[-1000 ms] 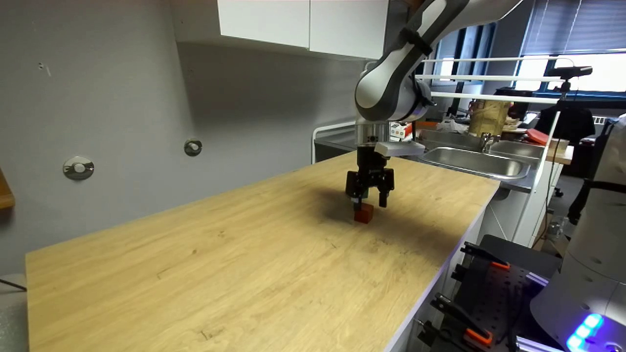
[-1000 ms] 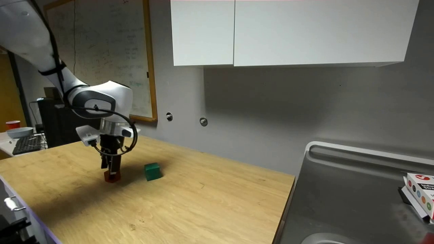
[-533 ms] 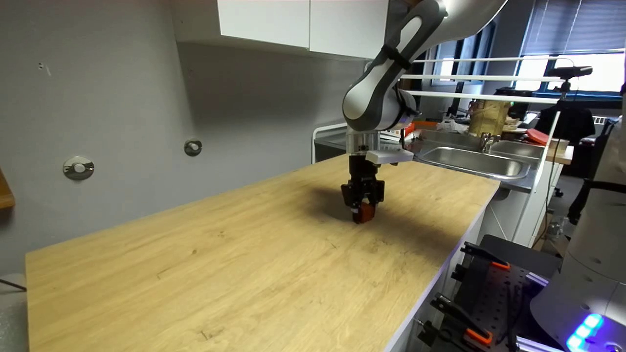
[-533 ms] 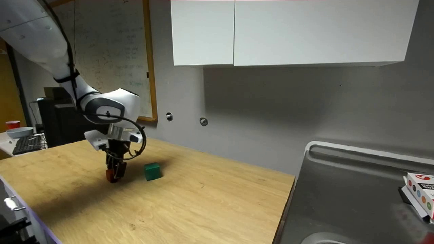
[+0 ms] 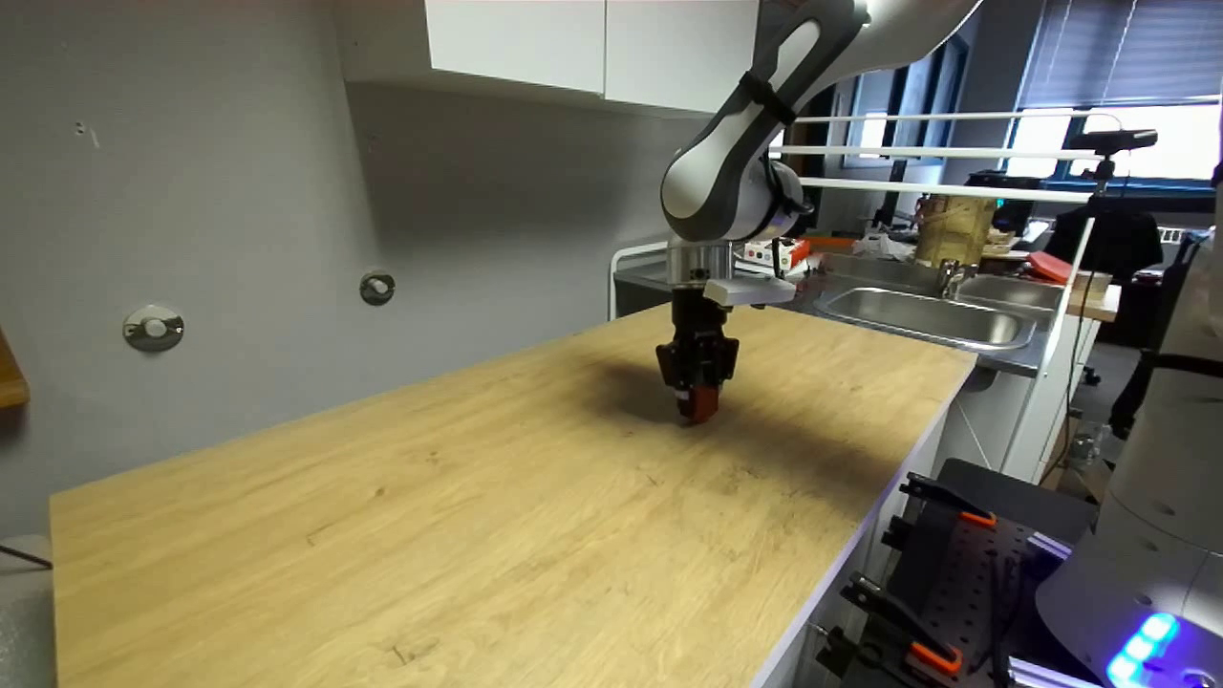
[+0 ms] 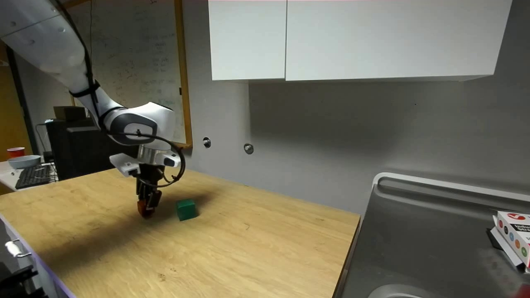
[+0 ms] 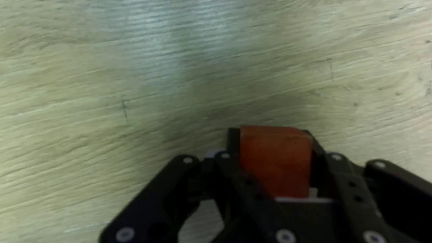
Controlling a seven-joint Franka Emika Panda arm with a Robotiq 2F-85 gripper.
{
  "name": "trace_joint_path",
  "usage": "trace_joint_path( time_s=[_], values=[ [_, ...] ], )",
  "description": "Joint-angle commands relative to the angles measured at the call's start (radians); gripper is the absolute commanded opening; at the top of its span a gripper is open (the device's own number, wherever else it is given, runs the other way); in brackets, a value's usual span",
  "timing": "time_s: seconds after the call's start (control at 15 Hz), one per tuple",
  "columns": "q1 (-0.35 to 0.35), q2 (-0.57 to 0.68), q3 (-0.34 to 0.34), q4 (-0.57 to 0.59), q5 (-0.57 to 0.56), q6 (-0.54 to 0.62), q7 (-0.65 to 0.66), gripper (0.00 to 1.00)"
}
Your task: Put the orange cube on top of the green cube
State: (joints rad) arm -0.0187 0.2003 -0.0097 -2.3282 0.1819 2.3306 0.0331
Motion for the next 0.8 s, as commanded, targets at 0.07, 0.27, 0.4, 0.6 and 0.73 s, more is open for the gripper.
trace_joint_path(
  time_s=[0.07, 0.27, 0.4, 0.6, 0.73],
  values=[
    [-0.01, -0.056, -0.026, 0.035, -0.059, -0.049, 0.029, 0.2],
    [-0.028, -0.076, -0.045, 0.059, -0.062, -0.07, 0.025, 0.2],
    [-0.041, -0.084, -0.057, 0.074, -0.059, -0.082, 0.025, 0.2],
    [-0.059, -0.088, -0.071, 0.098, -0.056, -0.099, 0.023, 0.2],
    [-0.068, -0.084, -0.079, 0.115, -0.055, -0.108, 0.023, 0.2]
  ],
)
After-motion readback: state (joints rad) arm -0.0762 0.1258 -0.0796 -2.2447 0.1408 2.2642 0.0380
